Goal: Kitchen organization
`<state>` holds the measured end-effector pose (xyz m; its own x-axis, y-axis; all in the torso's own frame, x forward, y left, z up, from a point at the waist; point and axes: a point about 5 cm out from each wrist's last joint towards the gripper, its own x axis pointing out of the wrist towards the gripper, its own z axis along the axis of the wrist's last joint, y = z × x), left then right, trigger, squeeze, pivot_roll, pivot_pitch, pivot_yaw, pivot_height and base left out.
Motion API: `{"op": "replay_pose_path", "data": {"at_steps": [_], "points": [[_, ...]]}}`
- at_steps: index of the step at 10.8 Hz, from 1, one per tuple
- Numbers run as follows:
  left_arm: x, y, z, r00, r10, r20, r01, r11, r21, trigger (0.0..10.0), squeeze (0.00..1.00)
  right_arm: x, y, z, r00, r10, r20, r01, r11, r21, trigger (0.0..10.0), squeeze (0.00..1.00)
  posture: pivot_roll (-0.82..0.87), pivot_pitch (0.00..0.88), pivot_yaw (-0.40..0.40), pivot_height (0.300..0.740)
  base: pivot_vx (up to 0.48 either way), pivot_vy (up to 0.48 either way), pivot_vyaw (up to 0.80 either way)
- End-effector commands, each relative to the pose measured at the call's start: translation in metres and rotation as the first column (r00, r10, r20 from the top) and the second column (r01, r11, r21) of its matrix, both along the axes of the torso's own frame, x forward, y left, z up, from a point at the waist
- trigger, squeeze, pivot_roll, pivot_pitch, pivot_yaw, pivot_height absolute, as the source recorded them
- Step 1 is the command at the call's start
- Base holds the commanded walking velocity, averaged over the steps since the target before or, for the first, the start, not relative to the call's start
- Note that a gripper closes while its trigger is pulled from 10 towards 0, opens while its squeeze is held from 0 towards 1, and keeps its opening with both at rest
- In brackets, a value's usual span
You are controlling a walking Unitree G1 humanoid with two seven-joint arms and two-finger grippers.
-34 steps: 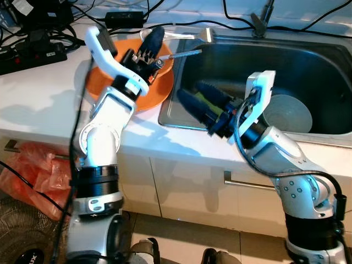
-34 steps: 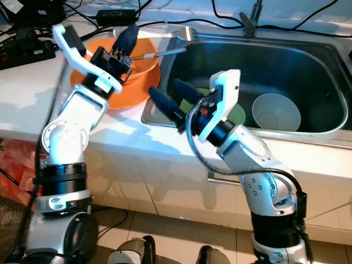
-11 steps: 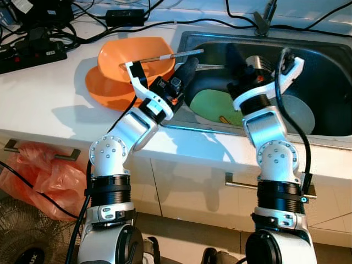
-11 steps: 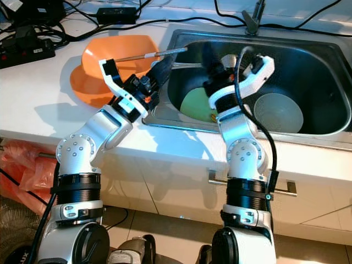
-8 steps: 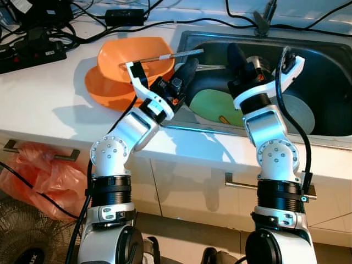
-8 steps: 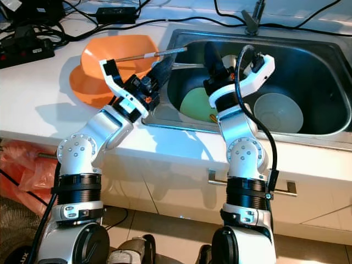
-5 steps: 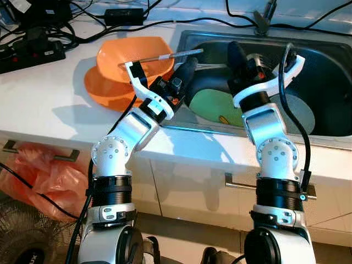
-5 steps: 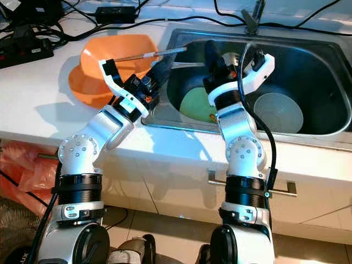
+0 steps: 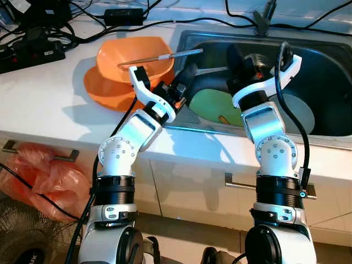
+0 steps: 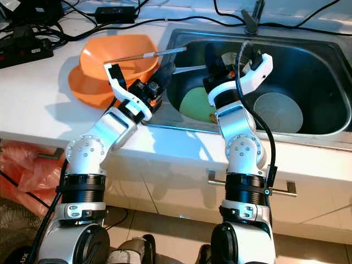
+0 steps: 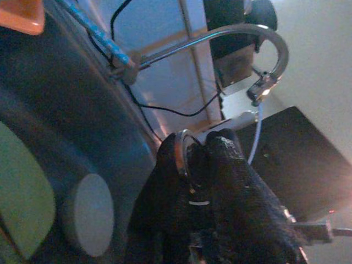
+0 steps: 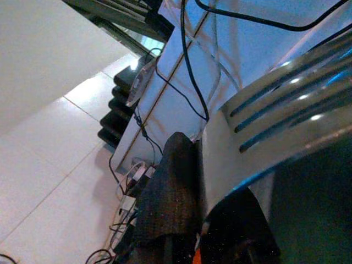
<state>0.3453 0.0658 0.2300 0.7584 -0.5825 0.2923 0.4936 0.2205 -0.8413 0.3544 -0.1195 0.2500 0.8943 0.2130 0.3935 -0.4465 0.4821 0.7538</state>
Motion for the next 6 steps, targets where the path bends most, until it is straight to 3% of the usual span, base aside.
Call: {"op": "replay_pose_path", "data": {"at_steps": [1,4,5,6], "points": [[-0.001,0.000,-0.011,1.000,0.017,-0.024,-0.016,0.998,0.060,10.0,1.00,0.002,-0.014,0.011,0.995,-0.094,0.032,0.094,0.996,-0.003,0.0,0.00,0.11,0.150,0.036,0.740,0.000,0.000,0.00],[-0.005,-0.005,-0.008,0.998,-0.005,0.063,-0.006,0.984,0.180,10.0,1.00,0.013,-0.037,-0.004,0.967,-0.253,-0.043,0.247,0.963,-0.111,0.0,0.00,0.11,0.149,0.033,0.740,0.000,0.000,0.00],[-0.007,-0.005,-0.006,0.996,-0.010,0.087,-0.008,0.978,0.210,10.0,1.00,0.016,-0.049,-0.007,0.942,-0.334,-0.035,0.318,0.921,-0.224,0.0,0.00,0.11,0.149,0.033,0.740,0.000,0.000,0.00],[-0.008,-0.004,-0.004,0.992,-0.016,0.122,-0.015,0.968,0.252,10.0,1.00,0.021,-0.060,-0.014,0.911,-0.412,0.005,0.378,0.830,-0.410,0.0,0.00,0.12,0.149,0.032,0.740,0.000,0.000,0.00]]}}
